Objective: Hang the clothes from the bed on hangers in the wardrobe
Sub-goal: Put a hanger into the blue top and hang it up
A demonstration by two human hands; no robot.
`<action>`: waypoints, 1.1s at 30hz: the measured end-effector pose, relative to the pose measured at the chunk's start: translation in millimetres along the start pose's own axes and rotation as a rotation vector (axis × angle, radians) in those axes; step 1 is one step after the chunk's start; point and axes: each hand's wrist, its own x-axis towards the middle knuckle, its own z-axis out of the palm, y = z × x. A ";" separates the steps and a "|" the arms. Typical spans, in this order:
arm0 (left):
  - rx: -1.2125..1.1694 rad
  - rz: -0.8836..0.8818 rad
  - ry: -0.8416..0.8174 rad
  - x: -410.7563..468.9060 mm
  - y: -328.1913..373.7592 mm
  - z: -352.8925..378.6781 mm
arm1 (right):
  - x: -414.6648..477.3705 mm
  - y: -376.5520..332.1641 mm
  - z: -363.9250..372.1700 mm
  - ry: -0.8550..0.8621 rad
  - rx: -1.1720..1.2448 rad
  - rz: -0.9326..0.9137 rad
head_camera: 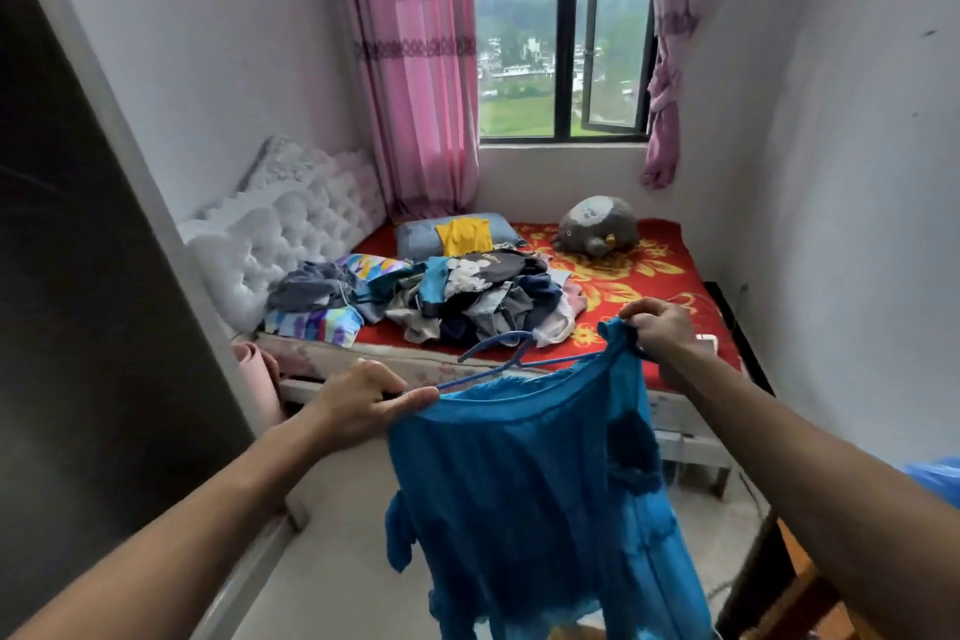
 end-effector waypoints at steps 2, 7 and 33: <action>-0.024 -0.098 0.080 -18.1 -6.9 -8.6 | 3.8 -1.2 8.4 -0.055 0.018 0.049; 0.142 -0.347 0.405 -55.8 2.7 -31.0 | -2.8 -6.9 49.4 -0.117 0.365 0.278; -0.150 -0.691 0.460 -260.0 -77.6 -105.9 | -133.7 -1.9 296.2 -0.696 0.100 0.066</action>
